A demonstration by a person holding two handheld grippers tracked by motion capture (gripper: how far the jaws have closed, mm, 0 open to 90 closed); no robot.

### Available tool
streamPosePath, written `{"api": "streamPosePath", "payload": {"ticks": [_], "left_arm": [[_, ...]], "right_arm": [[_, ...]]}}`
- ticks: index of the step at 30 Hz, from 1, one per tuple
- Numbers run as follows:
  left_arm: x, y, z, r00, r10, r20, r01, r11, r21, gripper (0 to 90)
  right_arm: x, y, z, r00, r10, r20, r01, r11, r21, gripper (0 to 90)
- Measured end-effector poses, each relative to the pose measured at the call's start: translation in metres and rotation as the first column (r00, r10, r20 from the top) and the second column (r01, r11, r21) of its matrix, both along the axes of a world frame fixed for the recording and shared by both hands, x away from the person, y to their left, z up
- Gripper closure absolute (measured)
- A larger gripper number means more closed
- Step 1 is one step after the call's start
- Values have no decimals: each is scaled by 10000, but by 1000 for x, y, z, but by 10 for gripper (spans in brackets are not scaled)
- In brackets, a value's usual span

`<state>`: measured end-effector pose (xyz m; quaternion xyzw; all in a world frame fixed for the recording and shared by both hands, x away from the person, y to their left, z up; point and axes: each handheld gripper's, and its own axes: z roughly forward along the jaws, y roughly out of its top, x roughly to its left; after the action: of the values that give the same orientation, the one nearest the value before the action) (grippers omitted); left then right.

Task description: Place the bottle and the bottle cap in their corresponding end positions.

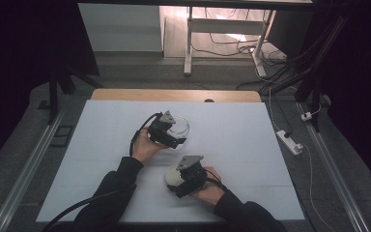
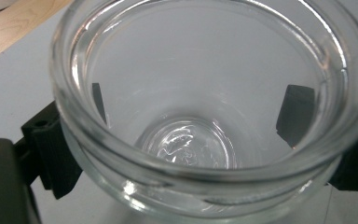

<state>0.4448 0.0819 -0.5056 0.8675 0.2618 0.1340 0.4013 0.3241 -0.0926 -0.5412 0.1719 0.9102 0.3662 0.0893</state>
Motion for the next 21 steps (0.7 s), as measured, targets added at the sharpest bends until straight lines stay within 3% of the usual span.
{"api": "streamPosePath", "payload": {"ticks": [2, 7, 15, 18, 21], "left_arm": [[0, 0, 0, 10000, -22, -10, 22, 10000, 7, 67], [3, 4, 0, 9983, 158, -565, -168, 9997, -164, 62], [1, 0, 2, 9963, 392, -762, -396, 9992, -42, 22], [0, 3, 3, 9946, 417, -952, -436, 9989, -179, 7], [-3, 4, 3, 9952, 407, -890, -417, 9991, -96, 2]], "right_arm": [[0, 0, 0, 10000, 1, 3, -1, 10000, -4, 65], [0, 0, 0, 10000, -2, 0, 2, 10000, 31, 50], [1, -2, 3, 9999, -129, -91, 131, 9996, 265, 33], [0, -3, 5, 9998, -162, -118, 167, 9991, 396, 32], [0, -4, 6, 9998, -163, -104, 168, 9987, 486, 32]]}}
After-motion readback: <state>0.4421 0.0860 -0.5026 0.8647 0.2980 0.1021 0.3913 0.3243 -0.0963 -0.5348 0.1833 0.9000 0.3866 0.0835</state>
